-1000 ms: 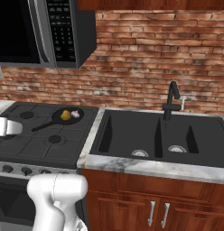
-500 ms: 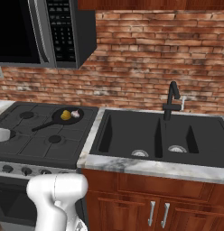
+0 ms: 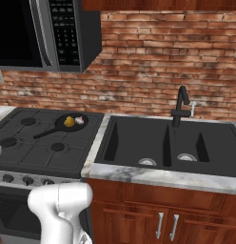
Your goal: Put the garlic and squash in the pan. Then turn on the rear right burner and set the heat to medium.
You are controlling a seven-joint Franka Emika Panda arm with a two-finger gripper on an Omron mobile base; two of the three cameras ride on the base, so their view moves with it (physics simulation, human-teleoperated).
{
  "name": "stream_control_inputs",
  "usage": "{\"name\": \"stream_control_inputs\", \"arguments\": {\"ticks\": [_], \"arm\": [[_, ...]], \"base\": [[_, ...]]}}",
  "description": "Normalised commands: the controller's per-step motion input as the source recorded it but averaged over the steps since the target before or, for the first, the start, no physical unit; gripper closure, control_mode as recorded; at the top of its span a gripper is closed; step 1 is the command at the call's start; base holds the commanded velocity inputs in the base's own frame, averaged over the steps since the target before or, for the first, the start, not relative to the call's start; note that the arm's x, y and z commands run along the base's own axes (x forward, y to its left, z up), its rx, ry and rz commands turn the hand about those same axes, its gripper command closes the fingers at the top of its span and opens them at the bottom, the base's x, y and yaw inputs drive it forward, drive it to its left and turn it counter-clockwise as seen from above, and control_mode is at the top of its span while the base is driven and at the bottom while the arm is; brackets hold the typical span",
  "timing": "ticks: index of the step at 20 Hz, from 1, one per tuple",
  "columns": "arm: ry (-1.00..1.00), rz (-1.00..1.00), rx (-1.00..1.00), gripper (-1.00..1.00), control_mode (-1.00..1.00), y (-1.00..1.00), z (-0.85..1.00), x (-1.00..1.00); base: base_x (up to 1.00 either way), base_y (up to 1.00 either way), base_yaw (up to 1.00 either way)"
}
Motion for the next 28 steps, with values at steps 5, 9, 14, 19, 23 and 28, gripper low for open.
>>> {"name": "stream_control_inputs", "arguments": {"ticks": [5,9,14,19,23,28], "arm": [[-0.17,0.00,0.00,-1.00,-1.00,0.00,-0.35,0.00],[-0.14,0.00,0.00,-1.00,-1.00,0.00,-0.26,0.00],[-0.15,0.00,0.00,-1.00,-1.00,0.00,-0.24,0.00],[-0.11,0.00,0.00,-1.00,-1.00,-0.11,-0.31,0.00],[-0.06,0.00,-0.01,-1.00,-1.00,-0.18,-0.49,0.00],[-0.02,0.00,-0.03,-1.00,-1.00,-0.18,-0.63,0.04]], "base": [[0.00,0.00,0.00],[0.00,0.00,0.00],[0.00,0.00,0.00],[0.00,0.00,0.00],[0.00,0.00,0.00],[0.00,0.00,0.00]]}}
